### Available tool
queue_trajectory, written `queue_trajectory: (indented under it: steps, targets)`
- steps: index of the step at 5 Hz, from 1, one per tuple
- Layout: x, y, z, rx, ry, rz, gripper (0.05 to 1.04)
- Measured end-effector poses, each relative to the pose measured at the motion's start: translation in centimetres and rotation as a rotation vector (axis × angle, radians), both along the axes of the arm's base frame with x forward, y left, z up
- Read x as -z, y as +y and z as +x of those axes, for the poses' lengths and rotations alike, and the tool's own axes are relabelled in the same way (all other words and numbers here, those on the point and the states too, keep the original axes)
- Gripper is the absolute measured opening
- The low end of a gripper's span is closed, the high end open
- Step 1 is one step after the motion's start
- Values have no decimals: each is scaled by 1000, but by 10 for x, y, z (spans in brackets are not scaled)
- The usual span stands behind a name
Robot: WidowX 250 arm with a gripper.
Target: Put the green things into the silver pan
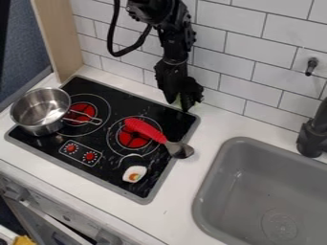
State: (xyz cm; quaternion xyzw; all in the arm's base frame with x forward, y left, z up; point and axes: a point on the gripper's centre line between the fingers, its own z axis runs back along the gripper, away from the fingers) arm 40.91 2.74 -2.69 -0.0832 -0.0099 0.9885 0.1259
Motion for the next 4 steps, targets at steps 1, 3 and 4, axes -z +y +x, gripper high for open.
queue_trajectory:
  steps: [1, 3, 4]
  targets:
    - [-1, -4, -8, -1, -6, -19, 523]
    - [-39, 3, -32, -32, -79, -21, 522]
    - [-59, 19, -45, -72, -127, -4, 522]
